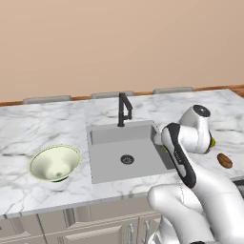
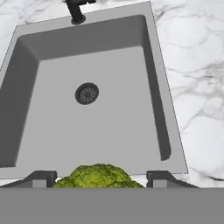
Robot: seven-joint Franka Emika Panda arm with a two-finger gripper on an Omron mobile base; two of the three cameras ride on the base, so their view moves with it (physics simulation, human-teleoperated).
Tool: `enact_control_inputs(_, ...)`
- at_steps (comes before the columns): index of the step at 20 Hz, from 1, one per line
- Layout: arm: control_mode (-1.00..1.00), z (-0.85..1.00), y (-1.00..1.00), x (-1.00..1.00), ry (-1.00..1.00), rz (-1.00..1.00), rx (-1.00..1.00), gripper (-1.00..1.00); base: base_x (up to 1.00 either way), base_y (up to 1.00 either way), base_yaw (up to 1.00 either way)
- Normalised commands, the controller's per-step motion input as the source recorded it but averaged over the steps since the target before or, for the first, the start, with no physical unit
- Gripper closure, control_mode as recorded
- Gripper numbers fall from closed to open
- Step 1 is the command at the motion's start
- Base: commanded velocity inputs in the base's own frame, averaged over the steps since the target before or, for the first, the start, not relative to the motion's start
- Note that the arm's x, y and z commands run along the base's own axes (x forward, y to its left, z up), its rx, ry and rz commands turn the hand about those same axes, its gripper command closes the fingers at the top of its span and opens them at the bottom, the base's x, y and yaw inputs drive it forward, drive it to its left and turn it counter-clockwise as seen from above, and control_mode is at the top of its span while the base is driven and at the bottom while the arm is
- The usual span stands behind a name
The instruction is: There is a mixed pile of frozen fruits and vegetables on the counter. Locate all the frozen vegetables and place the items in a bowl on the counter. Take all the frozen fruits and defrost them in a running sink.
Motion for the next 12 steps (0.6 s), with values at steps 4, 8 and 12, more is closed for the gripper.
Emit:
enact_control_inputs(4,-1.0,0.34,0.53,-0.2,-0.03,0.0,0.0,1.0,0.0,0.0,0.0)
enact_control_inputs(8,-1.0,0.29,0.48,-0.16,0.0,0.0,0.0,1.0,0.0,0.0,0.0)
enact_control_inputs(12,-1.0,0.24,0.48,-0.03,0.0,0.0,0.0,1.0,0.0,0.0,0.0)
